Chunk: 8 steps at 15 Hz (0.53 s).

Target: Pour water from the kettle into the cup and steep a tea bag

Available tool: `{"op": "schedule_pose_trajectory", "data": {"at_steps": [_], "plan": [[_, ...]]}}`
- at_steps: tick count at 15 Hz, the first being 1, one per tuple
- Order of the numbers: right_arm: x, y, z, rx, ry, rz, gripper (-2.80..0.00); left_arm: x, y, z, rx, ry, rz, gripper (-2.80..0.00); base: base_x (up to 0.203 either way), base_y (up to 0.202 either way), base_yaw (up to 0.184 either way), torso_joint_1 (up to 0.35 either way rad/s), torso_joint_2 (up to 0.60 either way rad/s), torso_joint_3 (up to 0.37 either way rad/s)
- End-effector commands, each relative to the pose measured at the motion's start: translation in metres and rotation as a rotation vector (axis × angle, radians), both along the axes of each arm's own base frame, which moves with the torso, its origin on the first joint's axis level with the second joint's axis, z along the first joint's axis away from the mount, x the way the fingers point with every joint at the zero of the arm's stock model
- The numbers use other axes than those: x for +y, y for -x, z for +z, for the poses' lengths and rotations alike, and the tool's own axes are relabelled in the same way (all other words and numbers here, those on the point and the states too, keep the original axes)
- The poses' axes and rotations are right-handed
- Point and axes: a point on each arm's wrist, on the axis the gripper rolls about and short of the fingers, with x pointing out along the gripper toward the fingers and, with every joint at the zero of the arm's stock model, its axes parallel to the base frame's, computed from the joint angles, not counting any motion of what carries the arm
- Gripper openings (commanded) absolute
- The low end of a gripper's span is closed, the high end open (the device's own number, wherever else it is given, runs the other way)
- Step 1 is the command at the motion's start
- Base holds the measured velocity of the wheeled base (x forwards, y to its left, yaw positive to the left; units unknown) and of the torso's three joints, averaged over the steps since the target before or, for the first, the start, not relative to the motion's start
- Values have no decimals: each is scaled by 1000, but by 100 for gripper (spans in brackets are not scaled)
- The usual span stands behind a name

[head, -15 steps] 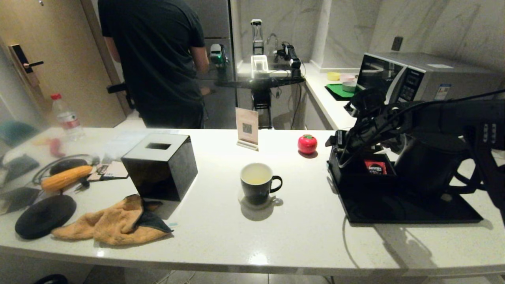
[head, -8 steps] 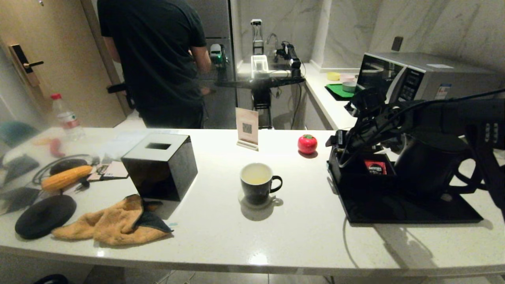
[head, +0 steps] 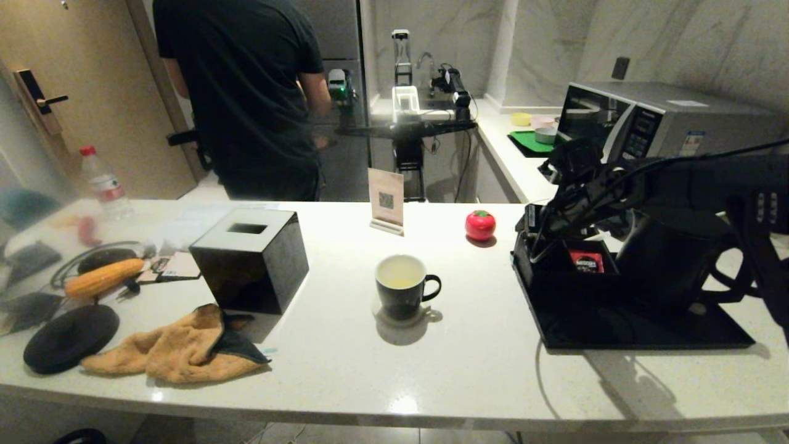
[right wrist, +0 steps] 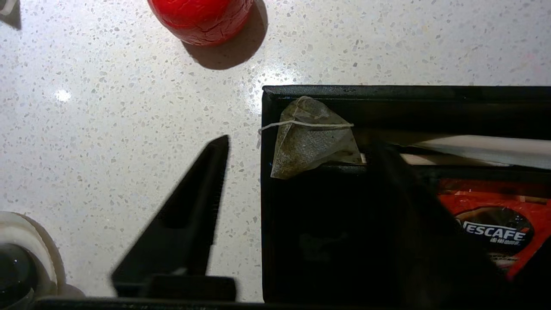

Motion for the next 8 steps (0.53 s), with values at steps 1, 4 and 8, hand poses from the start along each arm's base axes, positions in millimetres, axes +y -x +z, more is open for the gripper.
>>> {"op": "schedule_pose_trajectory", "data": {"at_steps": [1, 4, 8], "plan": [[0, 0, -3, 10, -3, -7, -280, 0, 0, 0, 1, 0, -1, -280, 0, 0, 0, 0, 0, 0], [0, -1, -3, 10, -3, -9, -280, 0, 0, 0, 1, 0, -1, -280, 0, 0, 0, 0, 0, 0], [0, 0, -3, 11, -2, -9, -280, 0, 0, 0, 1, 0, -1, -280, 0, 0, 0, 0, 0, 0]]}}
